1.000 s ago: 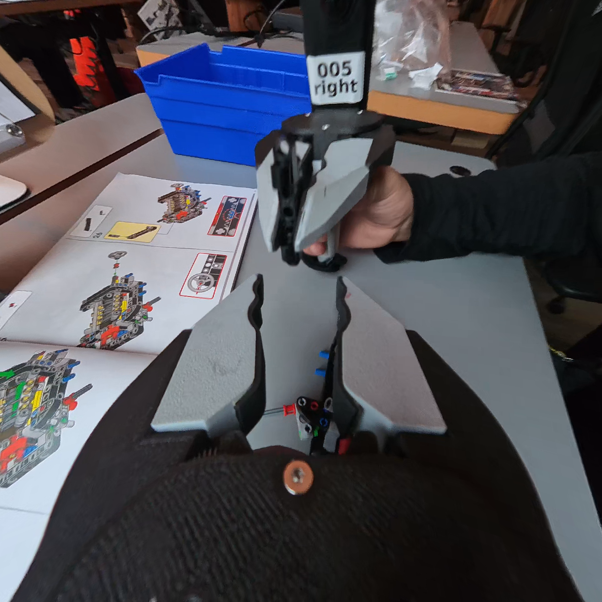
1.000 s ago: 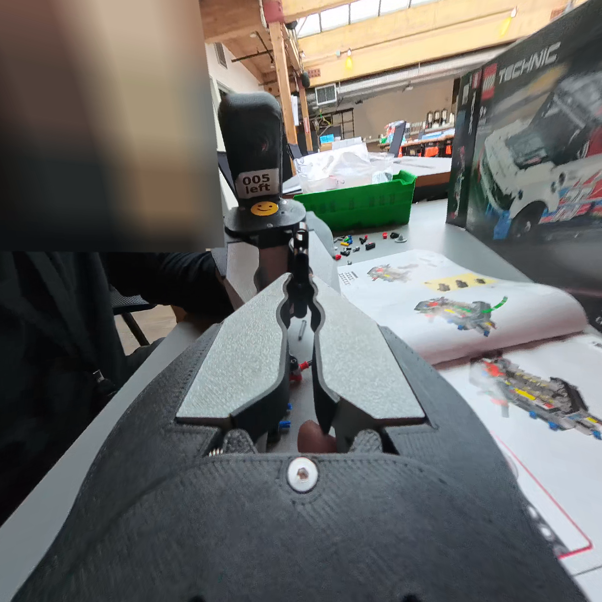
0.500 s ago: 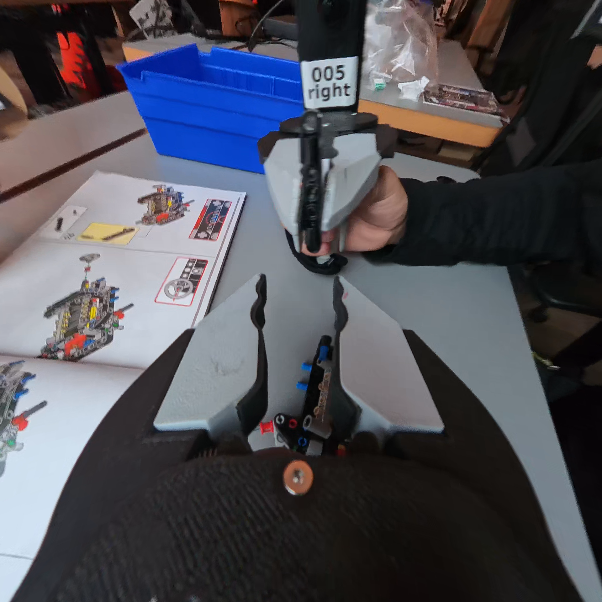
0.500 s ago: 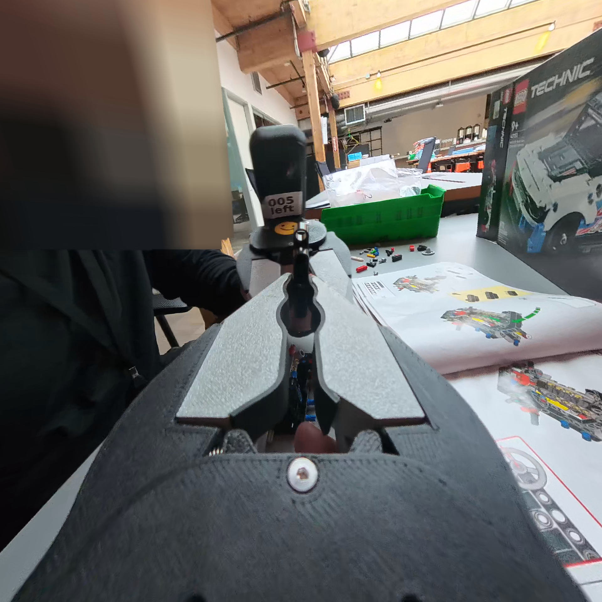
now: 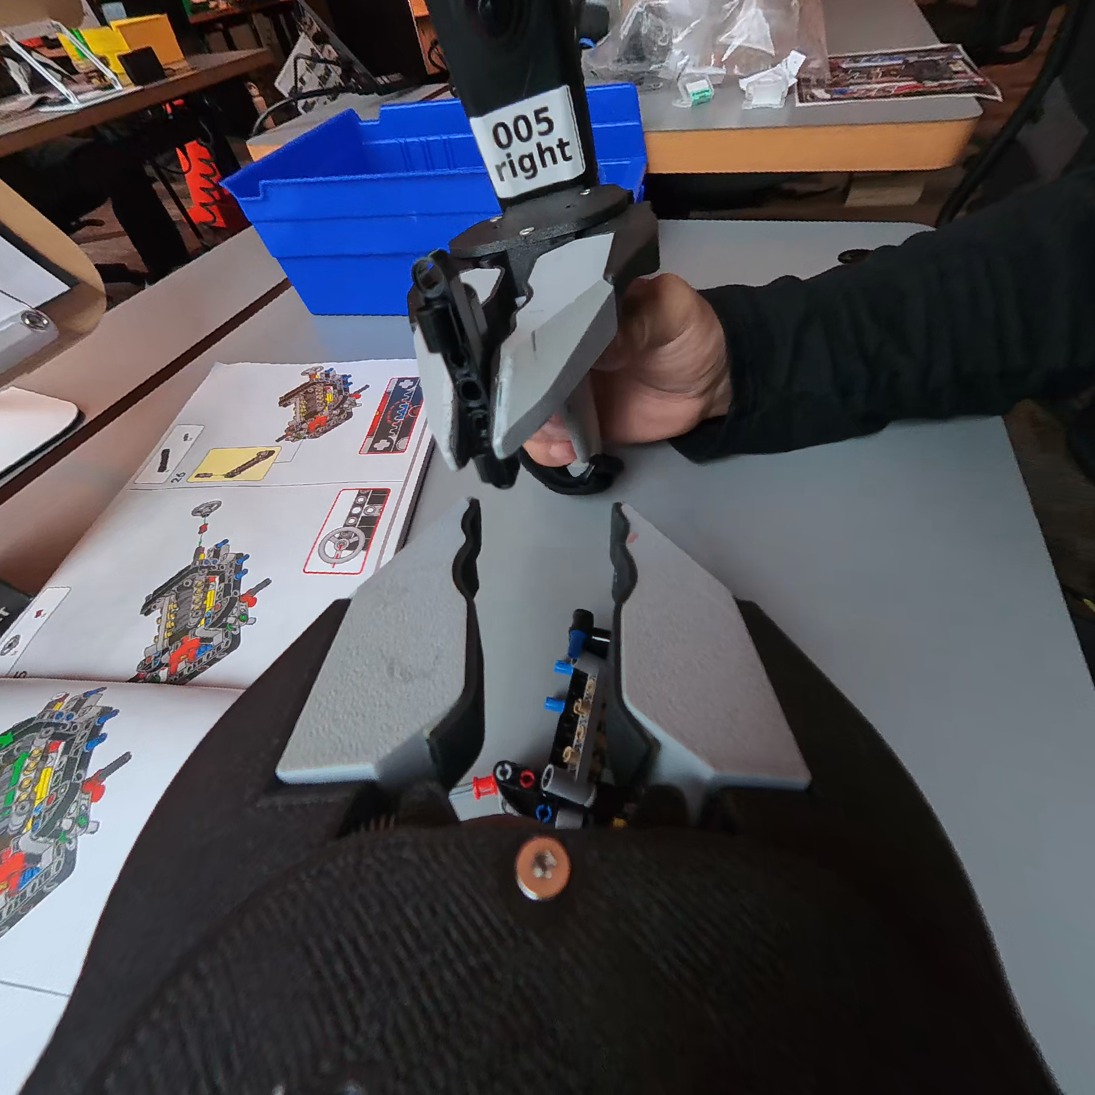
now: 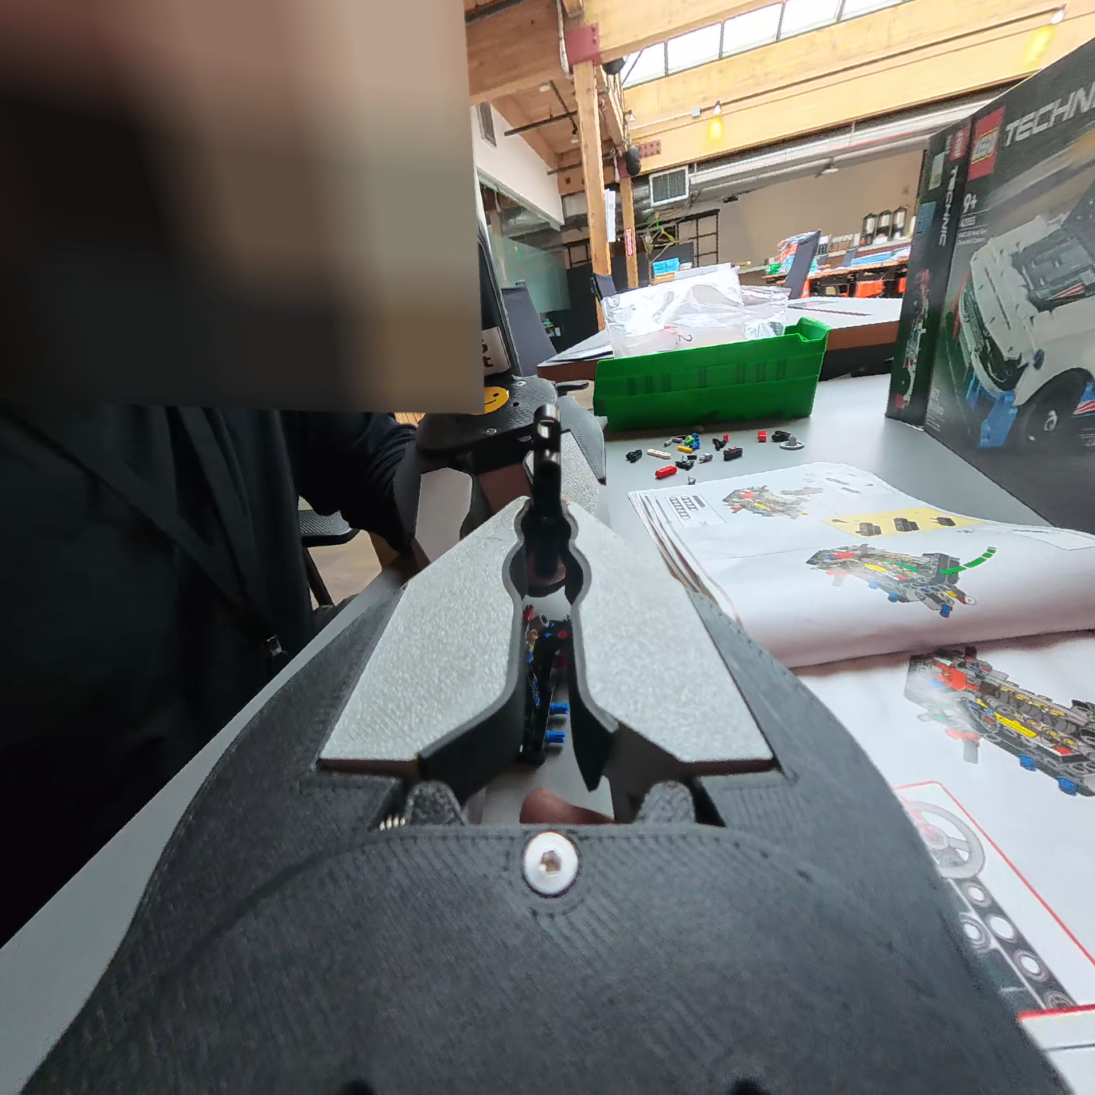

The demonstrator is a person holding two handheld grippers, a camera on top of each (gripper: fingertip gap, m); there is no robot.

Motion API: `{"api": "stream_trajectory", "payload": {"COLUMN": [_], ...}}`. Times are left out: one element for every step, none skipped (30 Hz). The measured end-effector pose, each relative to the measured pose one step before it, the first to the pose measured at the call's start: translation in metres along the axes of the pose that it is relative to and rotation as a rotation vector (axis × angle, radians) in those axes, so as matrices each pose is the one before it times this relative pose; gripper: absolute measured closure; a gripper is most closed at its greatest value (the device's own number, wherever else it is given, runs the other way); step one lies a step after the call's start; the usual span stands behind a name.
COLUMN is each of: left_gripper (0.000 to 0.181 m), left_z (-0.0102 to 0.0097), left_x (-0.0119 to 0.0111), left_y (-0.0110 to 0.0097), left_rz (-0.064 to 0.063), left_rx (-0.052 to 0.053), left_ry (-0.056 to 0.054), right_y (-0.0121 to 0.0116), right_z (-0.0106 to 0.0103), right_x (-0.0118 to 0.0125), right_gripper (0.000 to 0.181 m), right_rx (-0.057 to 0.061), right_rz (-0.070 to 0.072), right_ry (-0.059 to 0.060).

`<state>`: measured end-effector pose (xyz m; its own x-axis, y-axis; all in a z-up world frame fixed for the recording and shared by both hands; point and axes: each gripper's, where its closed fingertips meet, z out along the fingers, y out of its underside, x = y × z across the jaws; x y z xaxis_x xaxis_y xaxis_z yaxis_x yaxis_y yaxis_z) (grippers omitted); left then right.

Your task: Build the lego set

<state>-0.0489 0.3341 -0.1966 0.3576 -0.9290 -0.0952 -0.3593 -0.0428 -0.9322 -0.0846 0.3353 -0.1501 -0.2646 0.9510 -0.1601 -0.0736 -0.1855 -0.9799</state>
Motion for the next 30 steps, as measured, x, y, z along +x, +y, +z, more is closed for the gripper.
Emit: {"api": "stream_trajectory", "payload": {"left_gripper": [0.140,0.141,0.141,0.141,0.141,0.141,0.142,0.142,0.142,0.142,0.143,0.143,0.143,0.143,0.144,0.145,0.145,0.145,0.146,0.148,0.149,0.152,0.154,0.156,0.157,0.157,0.157,0.158,0.158,0.159], "left_z": [-0.00027,0.00001,0.00016,0.00036,0.00039,0.00010,0.00004,-0.00007,-0.00007,-0.00029,-0.00041,-0.00046,-0.00055,-0.00058,-0.00046,-0.00053,-0.00038,-0.00049,-0.00034,-0.00030,-0.00028,-0.00035,-0.00038,-0.00035,-0.00020,-0.00011,-0.00001,-0.00009,0.00008,0.00005], "left_x": [-0.00092,-0.00086,-0.00077,-0.00072,-0.00027,-0.00006,-0.00047,-0.00034,-0.00055,-0.00103,-0.00108,-0.00132,-0.00131,-0.00137,-0.00086,-0.00061,-0.00043,-0.00039,-0.00010,0.00007,0.00003,0.00006,0.00000,-0.00010,-0.00028,0.00006,0.00014,0.00020,0.00033,0.00047], "left_y": [0.00011,0.00044,0.00088,0.00111,0.00084,0.00030,-0.00005,0.00008,0.00027,0.00007,-0.00013,-0.00008,-0.00020,-0.00029,-0.00036,-0.00044,-0.00039,-0.00054,-0.00048,-0.00028,-0.00018,-0.00008,-0.00018,-0.00017,0.00010,0.00030,0.00009,-0.00006,-0.00009,0.00009], "left_rz": [-0.0051,-0.0050,-0.0057,-0.0064,-0.0051,-0.0033,-0.0020,0.0000,0.0005,0.0003,-0.0001,-0.0018,-0.0019,-0.0018,-0.0014,-0.0017,-0.0017,-0.0020,-0.0011,-0.0003,-0.0003,0.0006,0.0005,0.0002,-0.0007,-0.0010,-0.0012,-0.0005,0.0016,0.0021], "left_rx": [-0.0001,-0.0012,-0.0036,-0.0054,-0.0034,0.0002,0.0014,-0.0004,-0.0021,-0.0004,0.0008,0.0008,0.0012,0.0012,0.0024,0.0023,0.0022,0.0029,0.0026,0.0016,0.0006,0.0009,0.0010,0.0009,-0.0010,-0.0021,-0.0007,-0.0002,0.0004,-0.0012], "left_ry": [-0.0022,-0.0011,-0.0001,-0.0003,0.0016,0.0010,-0.0026,-0.0015,-0.0024,-0.0057,-0.0056,-0.0056,-0.0053,-0.0056,-0.0018,-0.0008,-0.0007,-0.0009,0.0003,0.0016,0.0011,0.0013,0.0008,0.0006,-0.0004,0.0022,0.0010,0.0006,0.0006,0.0016], "right_y": [-0.00074,-0.00023,-0.00013,-0.00004,0.00022,0.00062,0.00067,0.00072,0.00064,0.00046,0.00037,0.00020,0.00022,0.00015,0.00021,0.00022,0.00022,0.00040,0.00048,0.00075,0.00079,0.00067,0.00053,0.00034,0.00012,0.00002,-0.00006,-0.00008,0.00001,0.00008], "right_z": [-0.00120,-0.00091,-0.00047,-0.00018,0.00023,0.00029,0.00053,0.00054,0.00047,0.00033,0.00034,0.00019,0.00006,0.00002,0.00013,0.00016,0.00012,0.00033,0.00051,0.00058,0.00081,0.00080,0.00075,0.00068,0.00040,0.00010,0.00003,-0.00009,0.00009,0.00006], "right_x": [0.00101,0.00064,0.00006,-0.00016,-0.00041,-0.00028,-0.00030,-0.00036,-0.00039,-0.00038,-0.00022,-0.00034,-0.00041,-0.00043,-0.00022,-0.00014,-0.00012,-0.00038,-0.00055,-0.00077,-0.00085,-0.00091,-0.00114,-0.00084,-0.00048,-0.00016,-0.00018,-0.00013,-0.00008,0.00000], "right_gripper": [0.177,0.177,0.177,0.177,0.177,0.176,0.177,0.177,0.177,0.177,0.177,0.177,0.176,0.176,0.177,0.177,0.177,0.177,0.177,0.177,0.177,0.177,0.177,0.177,0.177,0.177,0.177,0.177,0.177,0.177], "right_rx": [0.0046,0.0023,0.0012,0.0009,-0.0007,-0.0037,-0.0048,-0.0051,-0.0046,-0.0036,-0.0025,-0.0016,-0.0013,-0.0016,-0.0013,-0.0012,-0.0020,-0.0028,-0.0038,-0.0048,-0.0057,-0.0052,-0.0034,-0.0023,-0.0009,0.0002,0.0004,0.0004,-0.0001,-0.0006], "right_rz": [0.0020,0.0020,0.0034,0.0044,0.0025,-0.0007,-0.0030,-0.0037,-0.0036,-0.0033,-0.0023,-0.0017,-0.0008,0.0003,-0.0003,-0.0008,-0.0012,-0.0023,-0.0034,-0.0037,-0.0032,-0.0021,-0.0017,-0.0018,-0.0023,-0.0019,0.0000,0.0006,0.0003,0.0001], "right_ry": [0.0036,0.0022,-0.0014,-0.0024,-0.0024,-0.0012,0.0000,-0.0001,-0.0001,-0.0001,0.0000,-0.0008,-0.0022,-0.0023,-0.0014,-0.0005,-0.0003,-0.0011,-0.0019,-0.0025,-0.0034,-0.0047,-0.0051,-0.0042,-0.0011,-0.0001,-0.0013,-0.0011,-0.0006,-0.0001]}}
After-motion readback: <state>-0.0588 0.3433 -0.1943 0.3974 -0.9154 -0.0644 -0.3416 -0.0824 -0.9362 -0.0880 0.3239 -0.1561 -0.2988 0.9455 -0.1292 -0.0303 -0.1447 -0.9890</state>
